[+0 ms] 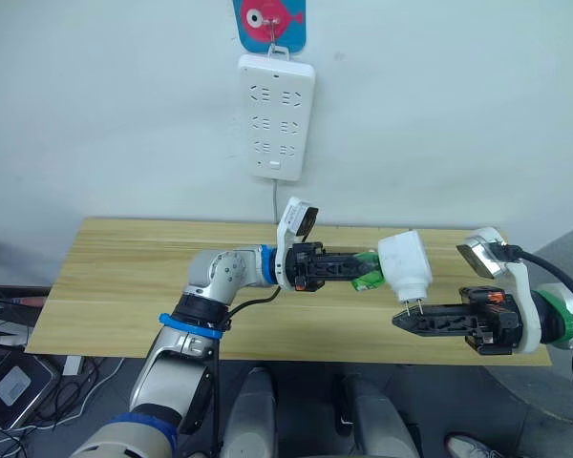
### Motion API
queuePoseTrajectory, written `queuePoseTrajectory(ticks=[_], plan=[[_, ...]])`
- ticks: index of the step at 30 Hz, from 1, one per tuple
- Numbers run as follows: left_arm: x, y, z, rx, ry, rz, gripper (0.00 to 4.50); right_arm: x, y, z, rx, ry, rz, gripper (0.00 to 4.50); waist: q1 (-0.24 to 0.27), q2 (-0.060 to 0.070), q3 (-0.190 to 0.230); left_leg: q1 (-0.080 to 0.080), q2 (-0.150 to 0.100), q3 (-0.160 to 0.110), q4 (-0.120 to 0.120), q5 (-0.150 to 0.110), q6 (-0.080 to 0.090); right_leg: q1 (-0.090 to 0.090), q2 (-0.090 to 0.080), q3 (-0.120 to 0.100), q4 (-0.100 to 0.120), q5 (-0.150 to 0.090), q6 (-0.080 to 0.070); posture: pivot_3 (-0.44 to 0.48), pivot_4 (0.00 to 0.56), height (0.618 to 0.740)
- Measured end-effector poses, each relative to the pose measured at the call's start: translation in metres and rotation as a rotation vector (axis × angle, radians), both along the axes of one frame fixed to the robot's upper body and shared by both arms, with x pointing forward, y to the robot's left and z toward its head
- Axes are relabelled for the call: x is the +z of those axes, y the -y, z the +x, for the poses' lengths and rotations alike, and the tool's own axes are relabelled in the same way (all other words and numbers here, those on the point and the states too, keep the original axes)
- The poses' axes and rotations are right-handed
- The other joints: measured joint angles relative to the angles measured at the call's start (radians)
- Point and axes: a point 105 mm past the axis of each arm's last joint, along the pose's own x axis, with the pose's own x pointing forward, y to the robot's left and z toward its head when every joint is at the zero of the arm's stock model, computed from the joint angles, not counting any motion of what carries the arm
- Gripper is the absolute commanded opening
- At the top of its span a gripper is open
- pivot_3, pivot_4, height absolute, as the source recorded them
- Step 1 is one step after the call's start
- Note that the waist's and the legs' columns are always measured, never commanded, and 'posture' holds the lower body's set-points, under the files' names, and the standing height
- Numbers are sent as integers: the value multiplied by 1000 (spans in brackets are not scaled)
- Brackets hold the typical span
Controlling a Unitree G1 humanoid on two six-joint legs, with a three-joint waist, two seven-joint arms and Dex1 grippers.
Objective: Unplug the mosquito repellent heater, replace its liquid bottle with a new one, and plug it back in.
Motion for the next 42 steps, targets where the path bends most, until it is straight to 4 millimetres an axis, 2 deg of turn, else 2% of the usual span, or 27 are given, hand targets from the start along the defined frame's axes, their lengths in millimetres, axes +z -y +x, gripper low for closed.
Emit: queuePoseTrajectory(ticks=[16,19,21,23,26,29,31,32,35,36,39,42], plan=[[-1,-3,1,16,13,2,2260,8,-9,3,38,45,17,22,3,0,0,0,0,0,0,0,0,0,0,0,0,0,0,161,279,740],[-7,-1,2,22,-8,51,2260,7,-10,-8,57,90,-80,22,3,0,0,0,0,-1,0,0,0,0,0,-1,0,0,0,161,279,740],[-19,-4,3,30,-31,131,2260,6,-10,-16,72,136,-115,22,4,0,0,0,0,-1,-1,0,0,0,0,-1,0,0,0,170,283,740],[-24,-10,3,31,-59,172,2260,-3,-1,-11,27,181,-192,390,3,0,0,0,0,-1,0,0,0,0,0,0,0,0,0,170,283,740],[-25,-20,2,18,-77,191,2260,-20,14,0,-26,338,-346,1246,4,0,0,1,0,-1,0,0,0,0,0,-1,0,0,0,164,283,740],[-25,-29,0,-6,-86,208,2260,-37,43,18,-35,606,-535,2185,2,0,0,1,-1,0,0,0,0,0,0,0,-1,0,0,160,283,740],[-26,-34,-2,-22,-97,222,2260,-38,54,28,-15,796,-592,2866,1,0,0,1,-1,0,0,0,0,0,0,0,-1,0,0,160,283,740],[-27,-36,-4,-39,-104,231,2260,-34,57,34,-12,947,-597,3241,1,0,0,1,0,0,0,0,0,0,0,0,-1,0,0,158,282,740],[-28,-38,-6,-61,-113,240,2260,-27,57,41,26,1207,-599,4335,-4,0,0,2,0,1,0,0,-1,1,0,0,0,0,0,157,283,740],[-27,-39,-7,-73,-119,242,2260,-24,53,41,87,1345,-593,4463,-7,0,0,2,0,1,0,0,-1,1,0,1,0,0,0,157,283,740],[-28,-39,-8,-85,-127,254,2260,-22,44,33,211,1612,-542,4463,-14,0,0,3,0,1,0,0,-1,3,0,1,0,0,0,155,278,740],[-28,-40,-8,-86,-139,257,2260,-24,38,30,259,1697,-516,4463,-17,0,0,4,-1,1,0,0,-1,3,0,1,1,0,0,153,275,740]])
